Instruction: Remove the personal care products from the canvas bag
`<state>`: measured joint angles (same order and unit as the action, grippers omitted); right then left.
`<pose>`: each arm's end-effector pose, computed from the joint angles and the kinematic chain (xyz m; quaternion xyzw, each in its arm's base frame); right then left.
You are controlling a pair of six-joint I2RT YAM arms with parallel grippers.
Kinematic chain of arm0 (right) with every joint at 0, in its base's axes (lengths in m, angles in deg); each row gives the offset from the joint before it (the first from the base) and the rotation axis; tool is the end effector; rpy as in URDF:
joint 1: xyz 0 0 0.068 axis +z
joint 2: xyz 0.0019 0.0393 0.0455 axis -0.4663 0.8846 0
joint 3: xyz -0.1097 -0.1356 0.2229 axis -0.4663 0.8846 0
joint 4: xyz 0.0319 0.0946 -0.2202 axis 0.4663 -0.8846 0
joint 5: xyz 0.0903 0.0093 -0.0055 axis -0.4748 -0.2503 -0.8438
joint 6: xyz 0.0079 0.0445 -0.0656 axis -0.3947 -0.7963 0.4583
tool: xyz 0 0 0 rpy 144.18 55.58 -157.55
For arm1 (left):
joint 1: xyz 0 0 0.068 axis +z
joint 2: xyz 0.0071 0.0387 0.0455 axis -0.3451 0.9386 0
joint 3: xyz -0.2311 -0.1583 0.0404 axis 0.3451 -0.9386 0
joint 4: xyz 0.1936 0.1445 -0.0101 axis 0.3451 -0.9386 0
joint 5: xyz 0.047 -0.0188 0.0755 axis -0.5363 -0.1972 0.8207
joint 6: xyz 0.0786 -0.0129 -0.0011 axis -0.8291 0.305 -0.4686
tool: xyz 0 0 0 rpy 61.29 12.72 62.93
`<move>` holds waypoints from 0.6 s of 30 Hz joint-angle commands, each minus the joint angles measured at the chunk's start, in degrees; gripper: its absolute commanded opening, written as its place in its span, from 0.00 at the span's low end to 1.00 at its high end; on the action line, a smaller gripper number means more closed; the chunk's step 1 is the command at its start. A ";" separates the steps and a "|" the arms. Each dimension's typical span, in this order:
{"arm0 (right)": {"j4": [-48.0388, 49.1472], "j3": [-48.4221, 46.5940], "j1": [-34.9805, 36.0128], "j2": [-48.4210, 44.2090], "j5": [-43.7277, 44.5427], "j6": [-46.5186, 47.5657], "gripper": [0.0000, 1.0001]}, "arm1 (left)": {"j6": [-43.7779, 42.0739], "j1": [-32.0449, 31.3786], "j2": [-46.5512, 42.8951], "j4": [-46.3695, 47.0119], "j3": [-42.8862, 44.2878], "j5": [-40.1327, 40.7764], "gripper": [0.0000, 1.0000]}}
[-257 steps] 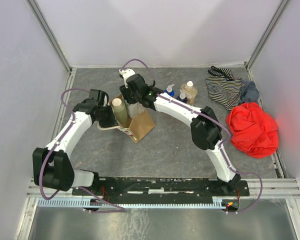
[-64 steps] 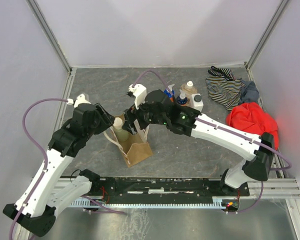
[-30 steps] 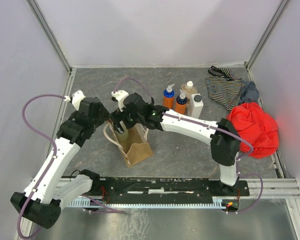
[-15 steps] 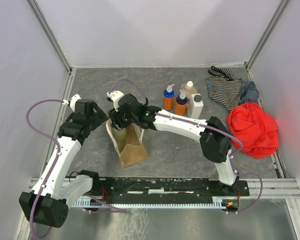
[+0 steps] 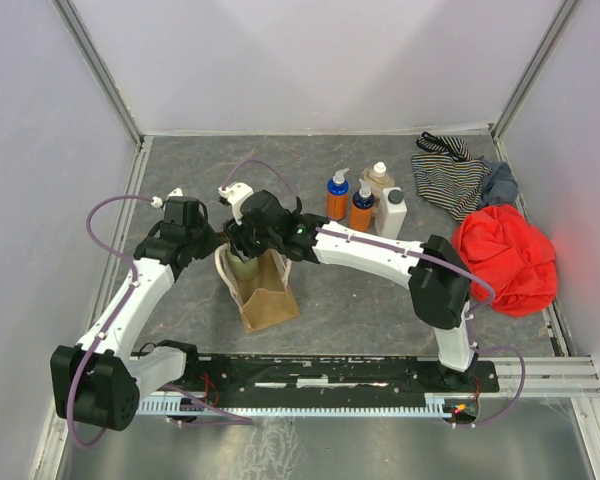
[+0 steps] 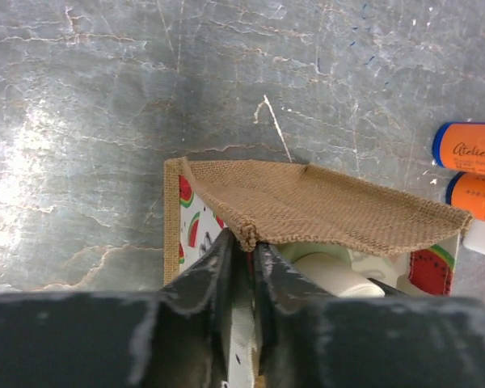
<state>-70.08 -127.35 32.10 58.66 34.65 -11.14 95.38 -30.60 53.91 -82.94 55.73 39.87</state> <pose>0.2426 0.4106 0.2744 -0.3266 0.8194 0.2648 0.3896 0.2203 -0.0344 0.2511 -0.2643 0.8889 -0.1269 0.3520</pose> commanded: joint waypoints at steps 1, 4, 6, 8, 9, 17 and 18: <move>-3.22 0.50 -0.18 -5.29 3.65 2.06 0.44 | -2.19 -0.04 0.03 1.79 0.06 -1.47 0.15; -4.45 -0.04 -0.14 -7.81 4.15 2.43 0.44 | -2.00 -0.03 0.13 1.50 0.13 -1.95 0.14; -5.13 -0.44 -0.05 -9.22 4.54 2.86 0.44 | -1.89 -0.02 0.28 1.43 0.15 -2.13 0.14; -5.80 -0.85 -0.07 -10.63 4.91 3.30 0.43 | -1.84 0.00 0.34 1.36 0.00 -2.37 0.14; -5.95 -0.94 -0.08 -11.35 5.07 3.45 0.44 | -1.82 0.02 0.35 1.33 -0.09 -2.44 0.14; -7.93 -3.27 -0.05 -13.85 6.00 4.83 0.43 | -1.72 -0.04 -0.11 1.46 -0.73 -3.23 0.16; -7.95 -3.37 -0.06 -13.99 5.88 4.83 0.43 | -1.85 -0.03 -0.18 1.46 -0.74 -3.23 0.17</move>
<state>-82.86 -126.48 32.10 50.07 38.76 -7.71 95.10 -30.60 54.06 -82.19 55.54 37.64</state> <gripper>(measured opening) 0.561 0.160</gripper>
